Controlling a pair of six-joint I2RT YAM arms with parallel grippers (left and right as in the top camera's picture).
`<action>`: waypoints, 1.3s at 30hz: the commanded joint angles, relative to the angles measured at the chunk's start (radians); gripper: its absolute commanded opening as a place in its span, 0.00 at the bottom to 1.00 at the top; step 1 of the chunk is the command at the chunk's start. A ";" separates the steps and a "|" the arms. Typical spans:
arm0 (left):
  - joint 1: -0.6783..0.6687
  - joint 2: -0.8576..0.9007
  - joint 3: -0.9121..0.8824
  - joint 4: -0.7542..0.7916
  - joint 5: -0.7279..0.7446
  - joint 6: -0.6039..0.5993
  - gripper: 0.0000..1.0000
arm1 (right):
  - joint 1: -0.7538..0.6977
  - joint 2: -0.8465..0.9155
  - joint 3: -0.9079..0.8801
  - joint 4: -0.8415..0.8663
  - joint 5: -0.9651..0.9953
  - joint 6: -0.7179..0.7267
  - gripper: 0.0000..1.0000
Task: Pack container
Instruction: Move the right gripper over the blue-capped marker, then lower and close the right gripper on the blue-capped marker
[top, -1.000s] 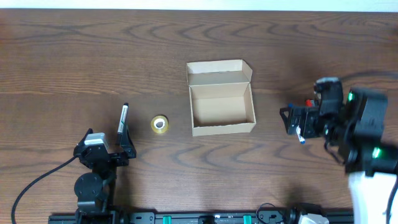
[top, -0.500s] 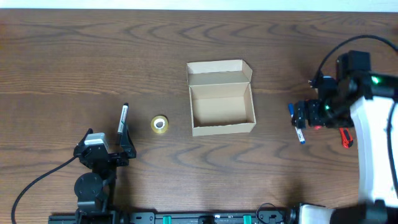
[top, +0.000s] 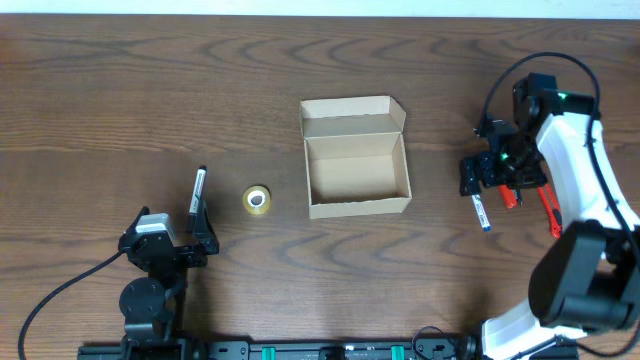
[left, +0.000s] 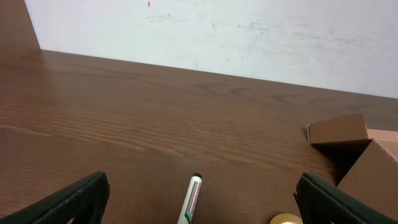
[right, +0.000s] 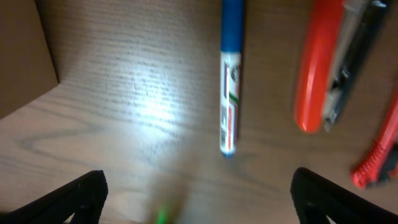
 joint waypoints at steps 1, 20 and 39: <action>-0.002 -0.006 -0.032 -0.015 0.000 -0.008 0.95 | -0.003 0.058 0.018 0.021 -0.044 -0.072 0.97; -0.002 -0.006 -0.032 -0.014 0.000 -0.008 0.95 | 0.003 0.262 0.016 0.120 -0.055 -0.074 0.89; -0.002 -0.006 -0.032 0.003 0.000 -0.008 0.95 | 0.000 0.274 0.002 0.150 -0.054 -0.071 0.77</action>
